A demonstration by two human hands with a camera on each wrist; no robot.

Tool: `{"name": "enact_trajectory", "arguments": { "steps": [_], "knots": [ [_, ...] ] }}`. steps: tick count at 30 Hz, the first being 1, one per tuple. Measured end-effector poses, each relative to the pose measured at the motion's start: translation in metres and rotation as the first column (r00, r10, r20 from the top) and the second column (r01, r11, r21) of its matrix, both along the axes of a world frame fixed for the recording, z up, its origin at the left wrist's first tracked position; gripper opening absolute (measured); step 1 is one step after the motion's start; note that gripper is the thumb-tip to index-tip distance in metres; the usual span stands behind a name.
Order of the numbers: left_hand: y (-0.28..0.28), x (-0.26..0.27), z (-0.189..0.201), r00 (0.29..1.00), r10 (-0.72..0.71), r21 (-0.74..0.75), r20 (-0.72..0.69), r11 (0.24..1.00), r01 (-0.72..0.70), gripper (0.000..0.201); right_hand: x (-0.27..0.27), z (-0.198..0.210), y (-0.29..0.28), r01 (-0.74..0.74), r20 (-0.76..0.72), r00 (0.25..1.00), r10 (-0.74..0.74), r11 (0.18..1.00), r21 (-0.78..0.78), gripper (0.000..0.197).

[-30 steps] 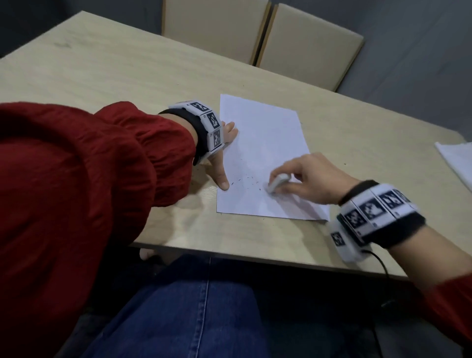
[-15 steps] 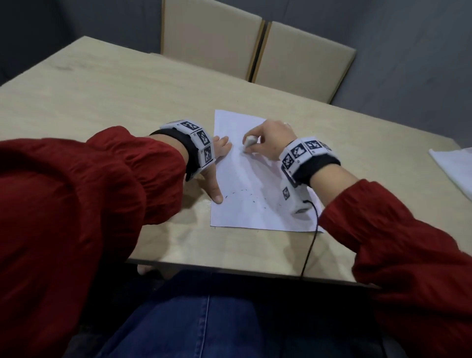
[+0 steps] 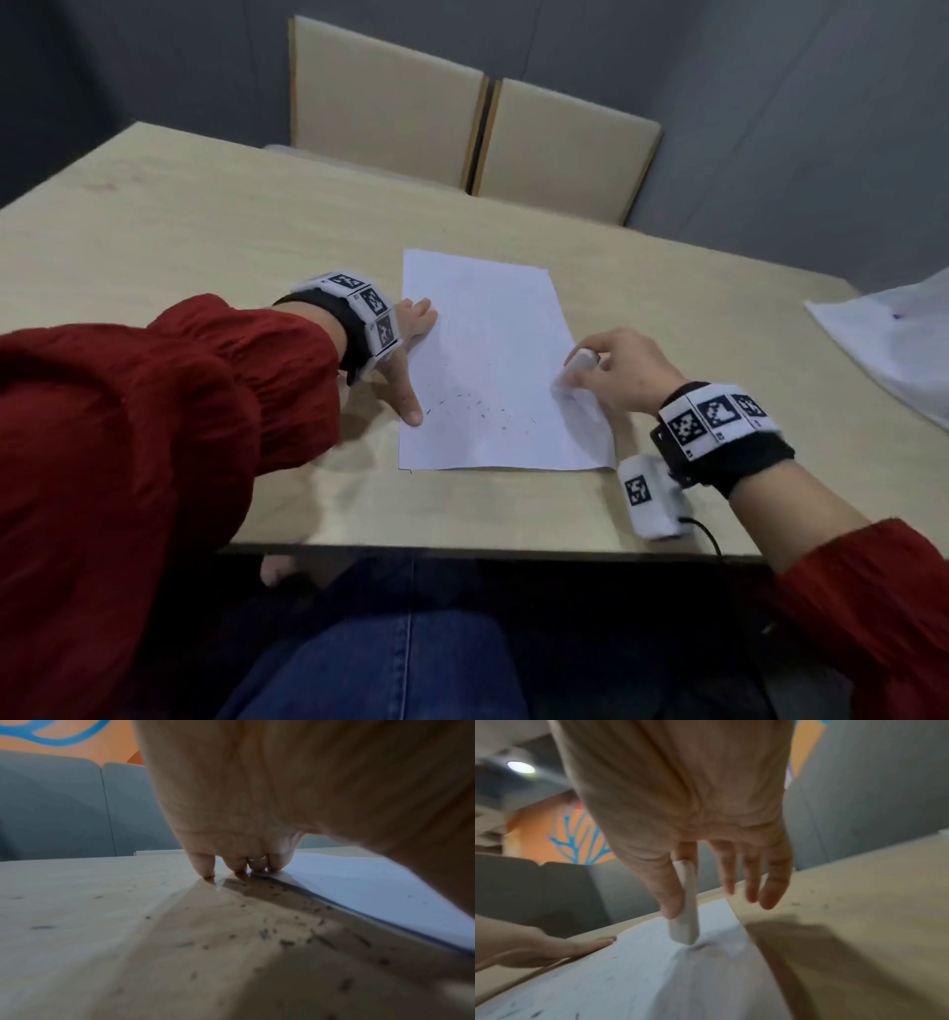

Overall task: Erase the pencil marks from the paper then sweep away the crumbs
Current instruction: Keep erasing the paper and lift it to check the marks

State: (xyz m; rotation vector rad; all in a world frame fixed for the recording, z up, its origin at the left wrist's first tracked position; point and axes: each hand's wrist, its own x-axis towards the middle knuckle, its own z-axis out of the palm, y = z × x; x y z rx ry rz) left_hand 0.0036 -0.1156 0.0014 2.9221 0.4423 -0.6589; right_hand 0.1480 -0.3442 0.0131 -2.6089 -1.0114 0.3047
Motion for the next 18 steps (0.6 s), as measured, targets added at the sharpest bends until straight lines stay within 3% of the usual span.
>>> {"name": "enact_trajectory", "arguments": {
  "steps": [3,7,9,11,13,16,18],
  "knots": [
    [-0.004,0.001,0.001,1.0,0.013,0.017,0.018,1.0,-0.014,0.123,0.005,-0.009,0.0,0.217,-0.218,0.953,-0.21,0.976,0.01,0.012],
    [-0.007,-0.003,0.002,0.999,0.052,0.028,0.011,0.998,-0.053,0.126,0.007,-0.011,0.009,0.281,-0.308,0.915,-0.26,0.959,0.025,0.016],
    [-0.006,-0.005,0.003,0.996,0.09,-0.003,0.019,0.996,-0.09,0.127,0.004,-0.008,0.016,0.263,-0.263,0.932,-0.248,0.964,0.023,0.018],
    [-0.006,-0.007,0.004,0.989,0.138,-0.052,0.057,0.989,-0.135,0.127,0.0,-0.002,0.022,0.254,-0.185,0.954,-0.237,0.965,0.07,0.004],
    [-0.008,-0.008,0.004,0.971,0.191,-0.128,0.145,0.977,-0.173,0.125,-0.005,0.008,0.027,0.222,-0.046,0.975,-0.217,0.962,0.16,0.014],
    [-0.008,-0.009,0.009,0.905,0.299,-0.25,0.304,0.941,-0.228,0.128,-0.006,0.032,0.032,0.115,0.128,0.976,-0.176,0.915,0.386,0.019],
    [-0.004,-0.008,0.014,0.847,0.338,-0.279,0.41,0.931,-0.237,0.117,-0.005,0.049,0.032,0.004,0.223,0.962,-0.157,0.827,0.563,0.014]
  ]
}}
